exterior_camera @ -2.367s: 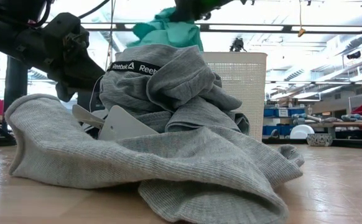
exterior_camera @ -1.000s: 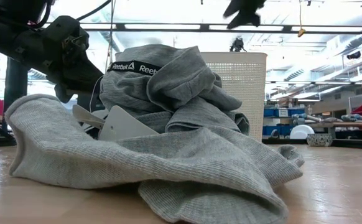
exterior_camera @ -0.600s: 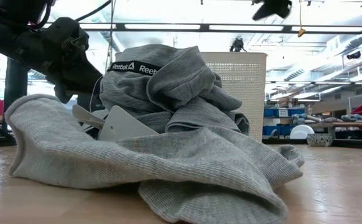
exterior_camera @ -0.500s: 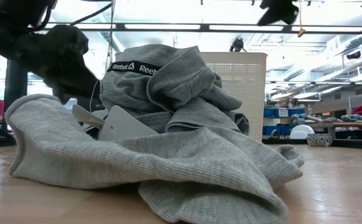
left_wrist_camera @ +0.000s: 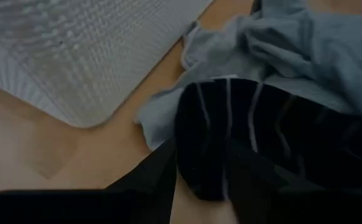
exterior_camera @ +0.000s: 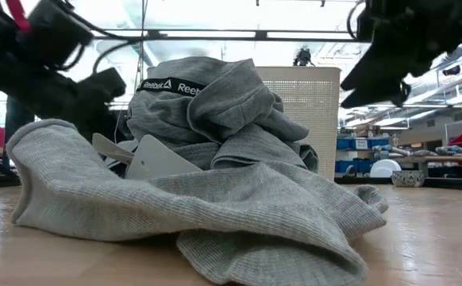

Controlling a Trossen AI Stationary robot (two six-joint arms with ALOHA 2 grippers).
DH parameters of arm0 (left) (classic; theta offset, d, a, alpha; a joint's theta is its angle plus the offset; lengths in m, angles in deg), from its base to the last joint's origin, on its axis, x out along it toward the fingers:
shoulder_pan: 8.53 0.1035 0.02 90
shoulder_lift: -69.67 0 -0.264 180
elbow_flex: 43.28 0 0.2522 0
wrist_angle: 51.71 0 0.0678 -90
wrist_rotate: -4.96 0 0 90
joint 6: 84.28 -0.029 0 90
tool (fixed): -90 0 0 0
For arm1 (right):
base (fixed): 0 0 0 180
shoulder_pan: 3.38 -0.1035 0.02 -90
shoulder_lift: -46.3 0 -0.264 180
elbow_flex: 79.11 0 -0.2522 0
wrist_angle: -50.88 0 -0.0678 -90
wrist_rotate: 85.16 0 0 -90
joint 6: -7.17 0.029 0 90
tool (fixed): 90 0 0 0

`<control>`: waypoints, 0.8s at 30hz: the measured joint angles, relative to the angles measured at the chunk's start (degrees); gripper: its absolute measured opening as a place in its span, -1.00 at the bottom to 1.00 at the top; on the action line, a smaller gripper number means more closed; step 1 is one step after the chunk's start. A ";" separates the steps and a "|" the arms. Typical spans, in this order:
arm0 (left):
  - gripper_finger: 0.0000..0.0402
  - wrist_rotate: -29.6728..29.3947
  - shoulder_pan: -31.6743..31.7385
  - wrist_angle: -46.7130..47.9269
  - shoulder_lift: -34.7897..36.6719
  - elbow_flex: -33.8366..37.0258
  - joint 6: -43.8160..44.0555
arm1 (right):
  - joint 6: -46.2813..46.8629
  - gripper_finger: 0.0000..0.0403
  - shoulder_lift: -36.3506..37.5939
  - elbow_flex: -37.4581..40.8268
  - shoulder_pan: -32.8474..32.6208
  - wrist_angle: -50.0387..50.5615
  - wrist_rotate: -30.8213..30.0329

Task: Sort clothes
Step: Put the top black sock into the white bin

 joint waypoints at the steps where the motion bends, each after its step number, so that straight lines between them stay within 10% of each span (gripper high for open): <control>1: -0.33 0.02 0.57 -1.88 -1.56 0.00 -0.66 | 0.70 0.17 0.00 1.82 0.00 -3.17 0.00; 8: -0.35 7.73 3.98 -14.92 -12.07 0.00 -3.99 | 2.80 0.17 0.00 9.11 0.00 -15.29 -0.08; 12: -0.70 10.49 4.25 -18.32 -15.87 -0.46 -4.11 | 2.65 0.17 0.00 9.38 0.00 -16.35 -0.26; 24: -0.99 11.26 4.25 -19.21 -5.63 -5.50 -9.88 | 2.20 0.17 0.00 9.38 0.00 -17.04 -0.42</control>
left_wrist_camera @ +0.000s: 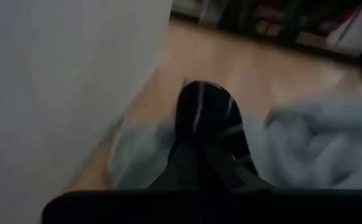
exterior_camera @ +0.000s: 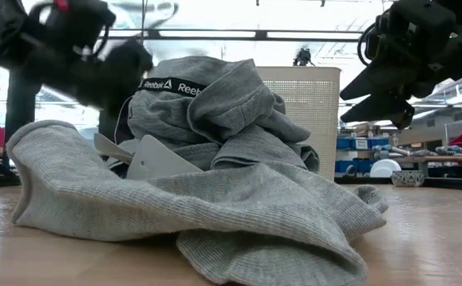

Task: Sort clothes
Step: Put the top black sock into the white bin

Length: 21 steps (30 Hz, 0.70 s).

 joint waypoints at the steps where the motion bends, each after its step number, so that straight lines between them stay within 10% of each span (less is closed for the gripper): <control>1: -0.99 -0.03 0.00 0.28 1.13 -1.22 -1.49 | -0.04 0.17 0.00 0.00 0.00 -0.07 -0.02; 8: -0.99 2.52 2.51 4.53 4.70 -13.30 -14.21 | -0.09 0.17 0.00 0.00 0.02 -0.38 -0.02; 21: -1.00 5.50 18.66 39.74 4.38 -47.11 -26.17 | -0.47 0.17 0.00 -0.02 0.02 0.01 0.02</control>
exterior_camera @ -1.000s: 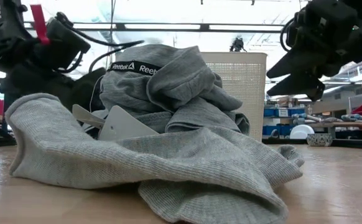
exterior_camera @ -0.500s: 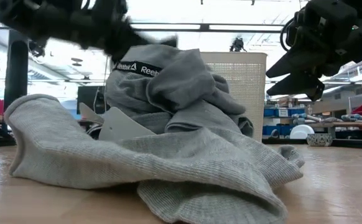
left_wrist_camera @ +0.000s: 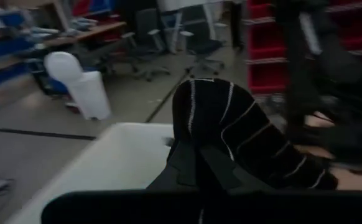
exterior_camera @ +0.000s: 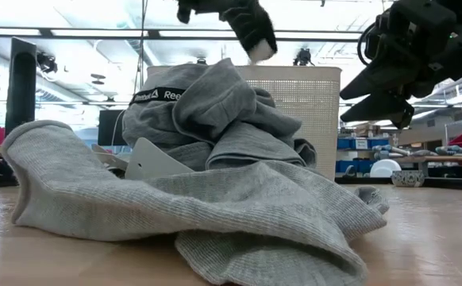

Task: Sort clothes
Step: Put the top black sock into the white bin, then put the black sock into the white bin

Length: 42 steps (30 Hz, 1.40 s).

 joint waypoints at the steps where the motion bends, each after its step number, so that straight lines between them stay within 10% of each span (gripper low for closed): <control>1: -1.00 0.05 1.20 0.53 -0.02 -0.96 0.01 | 0.00 0.17 0.00 0.02 0.00 0.00 -0.02; 21: -0.31 2.02 8.75 21.23 0.44 -1.36 9.33 | -0.61 0.17 0.00 0.00 0.00 0.33 0.63; 42: -0.29 -7.04 -13.34 29.94 12.18 10.32 23.22 | 0.88 0.17 -6.58 -0.05 0.15 -0.94 0.87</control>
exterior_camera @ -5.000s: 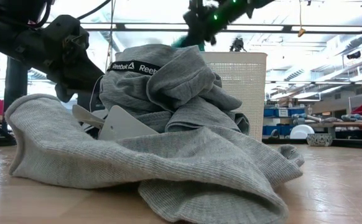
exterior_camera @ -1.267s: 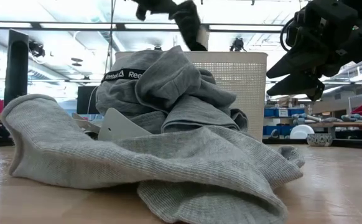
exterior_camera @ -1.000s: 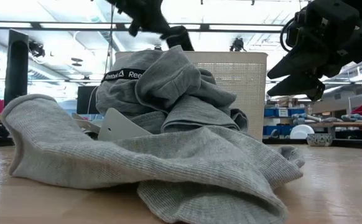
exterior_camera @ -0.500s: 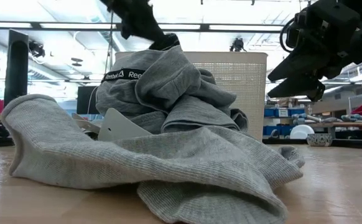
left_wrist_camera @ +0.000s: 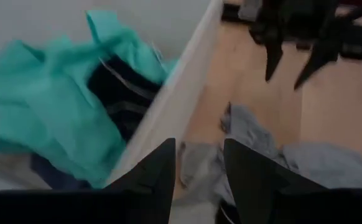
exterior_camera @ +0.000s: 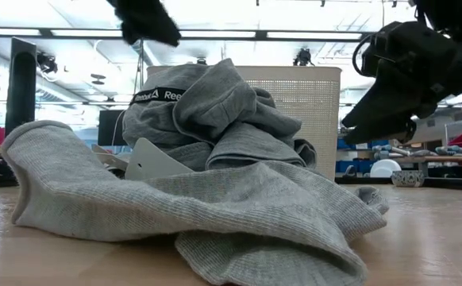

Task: Sort clothes
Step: Put the black sock into the white bin

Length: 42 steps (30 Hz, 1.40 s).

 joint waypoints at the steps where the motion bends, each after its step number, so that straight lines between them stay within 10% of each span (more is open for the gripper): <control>1: -0.29 -0.54 -0.89 -0.78 0.00 1.32 1.12 | 0.00 0.17 0.00 0.00 0.00 -0.29 -0.01; 22: -0.32 5.18 -9.58 -31.34 -2.57 35.37 23.81 | -0.93 0.17 0.02 0.00 0.00 -3.11 0.34; 36: -0.37 4.62 -13.03 -37.94 -16.94 36.75 20.24 | -0.91 0.17 0.02 0.00 0.00 -3.17 0.29; 42: -0.92 6.11 -13.01 -37.96 -17.20 35.00 18.77 | -0.91 0.17 0.02 0.02 0.00 -3.12 0.29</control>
